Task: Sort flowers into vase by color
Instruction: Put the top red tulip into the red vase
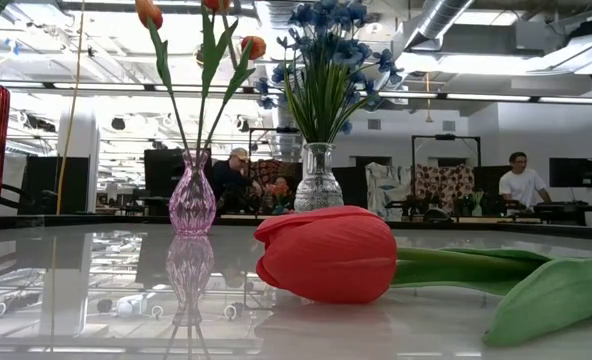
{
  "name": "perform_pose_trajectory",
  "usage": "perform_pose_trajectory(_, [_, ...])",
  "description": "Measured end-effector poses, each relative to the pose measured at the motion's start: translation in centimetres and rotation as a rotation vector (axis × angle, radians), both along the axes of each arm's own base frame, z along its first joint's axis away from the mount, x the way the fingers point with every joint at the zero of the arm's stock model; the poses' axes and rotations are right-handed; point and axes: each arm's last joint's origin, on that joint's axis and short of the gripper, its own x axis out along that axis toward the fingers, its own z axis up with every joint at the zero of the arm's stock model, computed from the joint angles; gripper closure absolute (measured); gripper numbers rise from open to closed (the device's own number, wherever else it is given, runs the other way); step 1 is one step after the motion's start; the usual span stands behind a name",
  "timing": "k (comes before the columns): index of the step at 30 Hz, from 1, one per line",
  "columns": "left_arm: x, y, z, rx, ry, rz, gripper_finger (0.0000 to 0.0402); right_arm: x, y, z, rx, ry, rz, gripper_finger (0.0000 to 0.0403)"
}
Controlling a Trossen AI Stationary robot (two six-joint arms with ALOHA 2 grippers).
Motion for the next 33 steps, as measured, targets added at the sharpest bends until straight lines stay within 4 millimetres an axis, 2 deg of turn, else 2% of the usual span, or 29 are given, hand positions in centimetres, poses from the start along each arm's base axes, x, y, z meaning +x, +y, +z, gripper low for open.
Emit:
perform_pose_trajectory(7, [1.9,-0.9,0.8,0.123,-0.019,0.036,0.0278,0.1,-0.2,0.1,-0.002,0.017,-0.006,0.0365])
perform_pose_trajectory(15, [3.2,-1.4,3.7,0.119,-0.022,0.04,0.0278,0.2,-0.6,0.1,0.015,0.02,-0.084,0.0365])
perform_pose_trajectory(26, [6.1,-2.5,5.0,0.12,0.067,0.13,0.0278,0.2,-0.6,0.1,0.016,0.02,-0.084,0.0365])
perform_pose_trajectory(33, [7.1,-2.8,5.9,0.136,0.078,0.16,0.0278,0.2,-0.6,0.1,0.016,0.02,-0.084,0.0365])
